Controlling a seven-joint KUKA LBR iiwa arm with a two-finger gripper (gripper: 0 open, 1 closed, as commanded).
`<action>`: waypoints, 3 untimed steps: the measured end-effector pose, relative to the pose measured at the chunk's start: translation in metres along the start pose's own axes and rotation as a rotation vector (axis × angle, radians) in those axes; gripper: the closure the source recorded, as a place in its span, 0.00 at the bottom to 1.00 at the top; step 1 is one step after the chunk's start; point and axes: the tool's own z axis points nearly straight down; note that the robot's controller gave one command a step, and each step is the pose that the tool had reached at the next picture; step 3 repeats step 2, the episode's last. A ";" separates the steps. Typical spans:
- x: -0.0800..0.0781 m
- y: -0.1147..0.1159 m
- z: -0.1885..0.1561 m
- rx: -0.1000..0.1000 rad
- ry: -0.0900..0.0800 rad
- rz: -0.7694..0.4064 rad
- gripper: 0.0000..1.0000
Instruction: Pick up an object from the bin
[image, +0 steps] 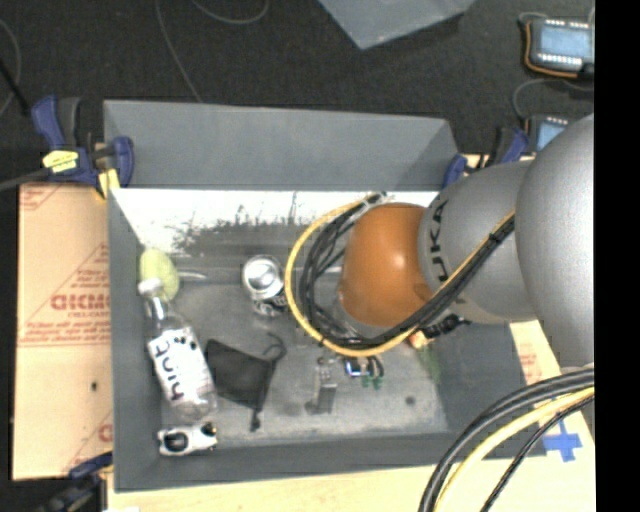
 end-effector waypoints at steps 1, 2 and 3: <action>-0.007 0.017 0.011 0.000 -0.003 -0.053 0.00; -0.018 0.036 0.021 0.000 -0.005 -0.275 0.00; -0.018 0.036 0.021 0.000 -0.005 -0.275 0.00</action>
Offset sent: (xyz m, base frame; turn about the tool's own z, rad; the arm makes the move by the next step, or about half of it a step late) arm 0.0326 0.0631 -0.0369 -0.1195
